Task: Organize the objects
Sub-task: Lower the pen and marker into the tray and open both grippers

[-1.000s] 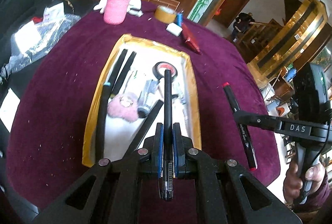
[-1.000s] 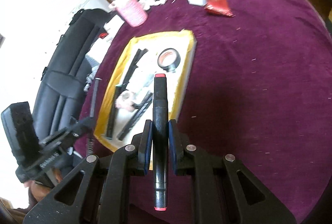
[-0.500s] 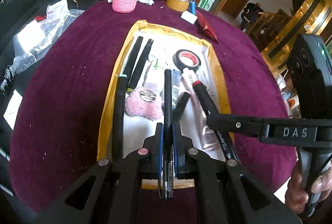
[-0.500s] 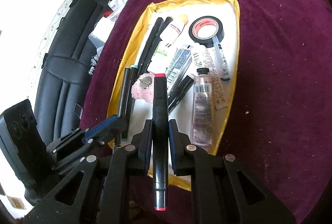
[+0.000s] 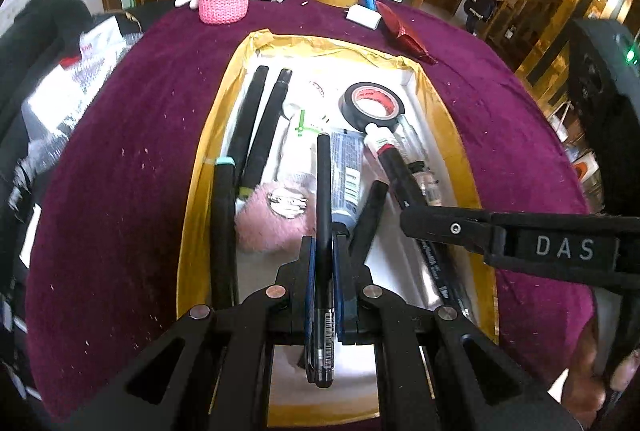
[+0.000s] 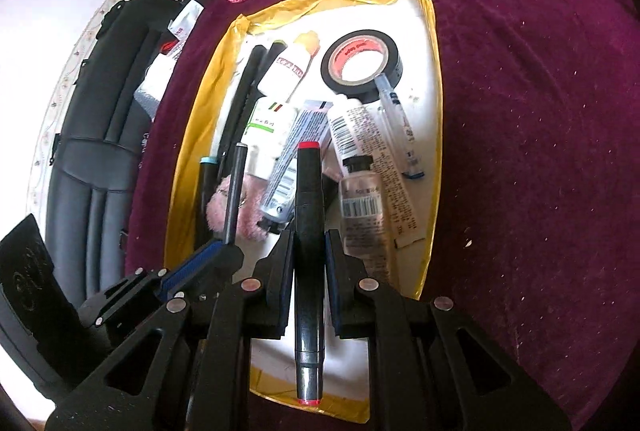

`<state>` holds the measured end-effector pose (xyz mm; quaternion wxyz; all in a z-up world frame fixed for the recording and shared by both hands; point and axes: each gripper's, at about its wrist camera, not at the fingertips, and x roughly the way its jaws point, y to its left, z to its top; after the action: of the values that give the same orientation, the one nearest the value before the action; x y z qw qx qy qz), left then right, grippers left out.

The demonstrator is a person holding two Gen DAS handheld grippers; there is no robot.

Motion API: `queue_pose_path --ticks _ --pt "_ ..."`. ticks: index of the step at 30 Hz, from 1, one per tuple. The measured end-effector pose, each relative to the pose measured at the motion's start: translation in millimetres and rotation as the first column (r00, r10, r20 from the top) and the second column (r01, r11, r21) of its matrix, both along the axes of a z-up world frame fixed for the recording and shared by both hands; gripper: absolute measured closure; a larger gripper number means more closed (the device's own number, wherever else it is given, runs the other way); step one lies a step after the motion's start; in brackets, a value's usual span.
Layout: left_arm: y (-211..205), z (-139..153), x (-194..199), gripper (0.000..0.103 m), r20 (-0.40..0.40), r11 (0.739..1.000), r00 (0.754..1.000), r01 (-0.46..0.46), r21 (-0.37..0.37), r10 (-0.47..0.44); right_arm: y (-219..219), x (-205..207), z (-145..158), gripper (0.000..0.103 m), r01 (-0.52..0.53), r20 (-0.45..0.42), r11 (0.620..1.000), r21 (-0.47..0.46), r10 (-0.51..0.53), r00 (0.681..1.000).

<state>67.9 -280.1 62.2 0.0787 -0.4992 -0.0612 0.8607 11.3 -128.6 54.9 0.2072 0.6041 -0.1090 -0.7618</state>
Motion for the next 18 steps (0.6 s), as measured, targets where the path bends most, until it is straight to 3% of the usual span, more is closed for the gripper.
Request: queue_pose_path --ticks 10,18 --pt "4 -7 -6 0.097 -0.02 0.995 1.0 -0.01 -0.1 0.008 -5 -5 -9 0.09 -0.002 0.009 1.0 0.018 0.002 1.0" --pt "7 -9 -9 0.098 -0.019 0.994 1.0 -0.003 -0.105 0.001 -5 -11 -13 0.09 0.008 0.011 0.999 0.032 -0.009 1.0"
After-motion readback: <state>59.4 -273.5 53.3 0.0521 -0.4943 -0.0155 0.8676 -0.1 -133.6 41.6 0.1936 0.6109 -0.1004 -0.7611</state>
